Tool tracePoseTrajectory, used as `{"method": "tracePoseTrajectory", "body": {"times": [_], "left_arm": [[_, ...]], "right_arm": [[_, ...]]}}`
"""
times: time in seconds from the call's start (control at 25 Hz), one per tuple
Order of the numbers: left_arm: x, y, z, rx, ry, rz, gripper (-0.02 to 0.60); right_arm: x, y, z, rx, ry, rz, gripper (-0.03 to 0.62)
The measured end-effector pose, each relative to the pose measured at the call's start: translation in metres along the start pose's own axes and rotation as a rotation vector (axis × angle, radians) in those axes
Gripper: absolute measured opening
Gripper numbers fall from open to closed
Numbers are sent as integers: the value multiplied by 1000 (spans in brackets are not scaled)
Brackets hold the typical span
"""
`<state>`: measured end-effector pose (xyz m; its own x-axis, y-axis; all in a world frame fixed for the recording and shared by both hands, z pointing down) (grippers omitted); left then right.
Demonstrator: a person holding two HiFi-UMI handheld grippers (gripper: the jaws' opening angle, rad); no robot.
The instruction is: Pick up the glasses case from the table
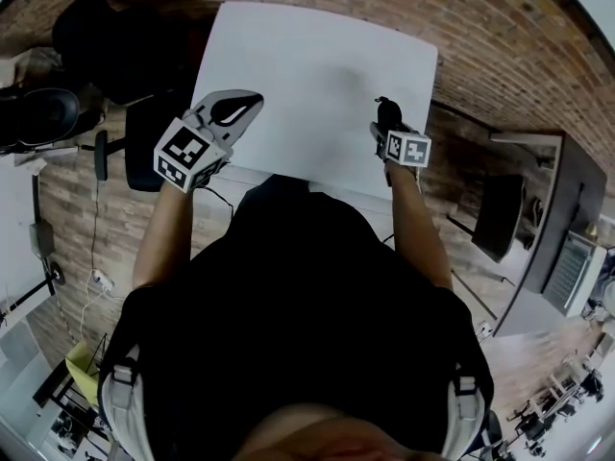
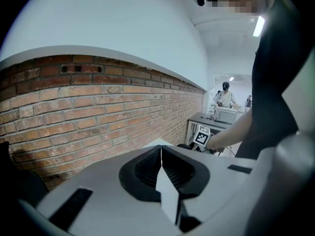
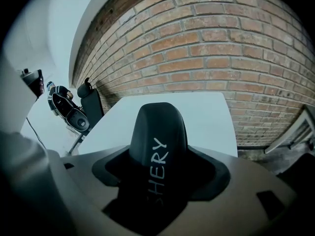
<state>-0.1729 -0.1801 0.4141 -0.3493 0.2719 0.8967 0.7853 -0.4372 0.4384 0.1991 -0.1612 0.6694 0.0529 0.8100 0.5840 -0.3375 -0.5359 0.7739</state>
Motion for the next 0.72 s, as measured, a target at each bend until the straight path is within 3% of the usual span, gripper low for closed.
{"method": "tracePoseTrajectory", "body": {"times": [0.72], "left_arm": [[-8, -25, 57, -4, 37, 40, 11]], "right_arm": [[-7, -89, -11, 23, -45, 155, 334]]}}
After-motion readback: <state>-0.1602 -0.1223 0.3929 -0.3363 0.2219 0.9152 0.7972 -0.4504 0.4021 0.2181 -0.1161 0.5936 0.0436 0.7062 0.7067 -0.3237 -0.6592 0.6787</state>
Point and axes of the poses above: the fingertips, and each gripper's own axes: y forward along the fingers, z to its right, x out of its underside, the point moved 8 cm from there along -y, backward along the fingers, and after that the axes turned 5 degrees about -y, right-handed, at the moved point
